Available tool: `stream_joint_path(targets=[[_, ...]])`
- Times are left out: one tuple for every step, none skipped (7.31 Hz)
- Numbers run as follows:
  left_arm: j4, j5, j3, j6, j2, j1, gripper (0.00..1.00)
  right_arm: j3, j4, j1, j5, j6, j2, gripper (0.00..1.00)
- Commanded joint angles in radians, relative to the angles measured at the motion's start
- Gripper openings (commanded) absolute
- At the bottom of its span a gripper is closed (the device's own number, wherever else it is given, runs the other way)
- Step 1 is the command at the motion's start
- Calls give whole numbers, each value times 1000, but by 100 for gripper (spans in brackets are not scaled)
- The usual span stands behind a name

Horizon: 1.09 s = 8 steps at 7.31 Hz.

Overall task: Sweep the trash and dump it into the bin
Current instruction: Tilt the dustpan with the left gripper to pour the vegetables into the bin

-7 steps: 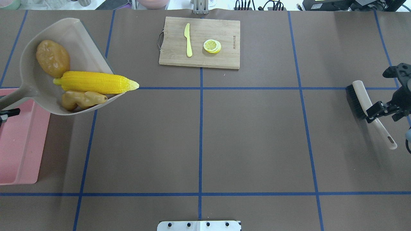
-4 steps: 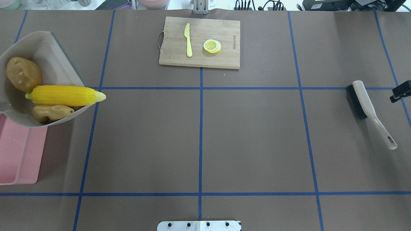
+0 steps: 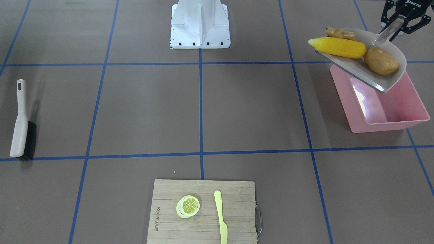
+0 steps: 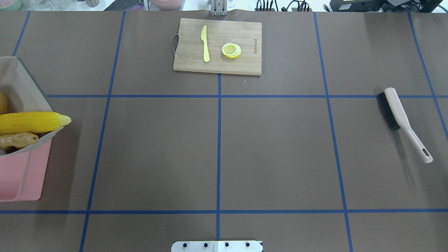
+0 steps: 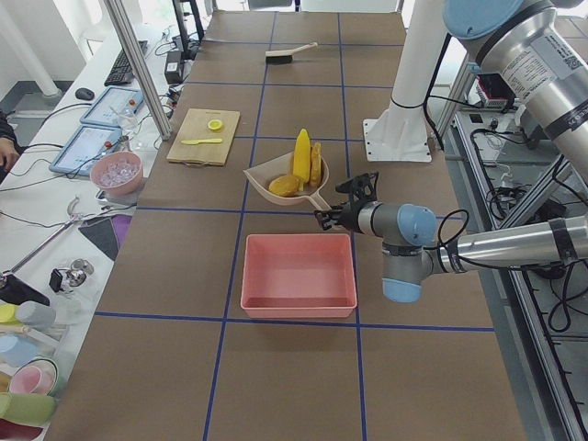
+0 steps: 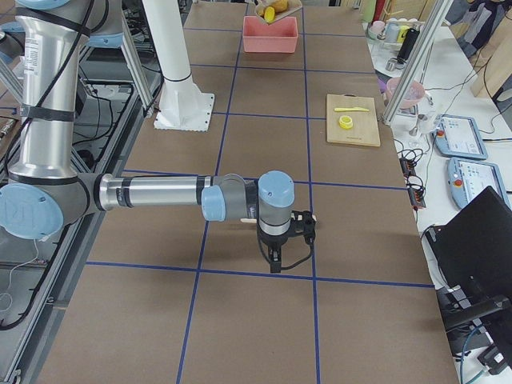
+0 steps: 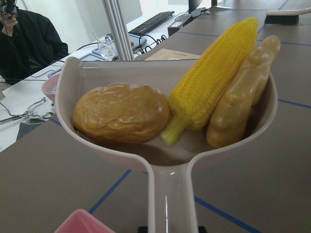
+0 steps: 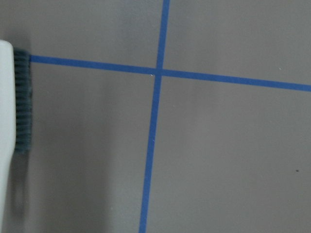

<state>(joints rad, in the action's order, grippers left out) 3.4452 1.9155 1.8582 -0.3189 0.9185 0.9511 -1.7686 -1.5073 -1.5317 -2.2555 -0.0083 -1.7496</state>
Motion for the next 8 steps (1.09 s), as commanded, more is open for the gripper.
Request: stream_joint_path(targets=[[28, 91, -36, -25, -47, 78, 0, 4, 2, -24, 10, -47, -25, 100], [28, 127, -36, -26, -85, 103, 0, 4, 1, -24, 11, -45, -19, 100], [22, 137, -34, -28, -111, 132, 0, 6, 1, -24, 5, -45, -25, 100], [19, 173, -39, -31, -134, 139, 0, -30, 1, -25, -16, -45, -30, 100], [17, 200, -42, -31, -165, 146, 0, -28, 2, -24, -9, -47, -42, 100], [17, 230, -51, -31, -193, 152, 0, -28, 4, -24, -7, -45, -35, 100], [17, 250, -69, -31, -208, 162, 0, -26, 4, -24, -3, -44, -30, 100], [17, 252, -74, -31, -236, 175, 0, -22, 4, -24, -4, -45, -31, 100]])
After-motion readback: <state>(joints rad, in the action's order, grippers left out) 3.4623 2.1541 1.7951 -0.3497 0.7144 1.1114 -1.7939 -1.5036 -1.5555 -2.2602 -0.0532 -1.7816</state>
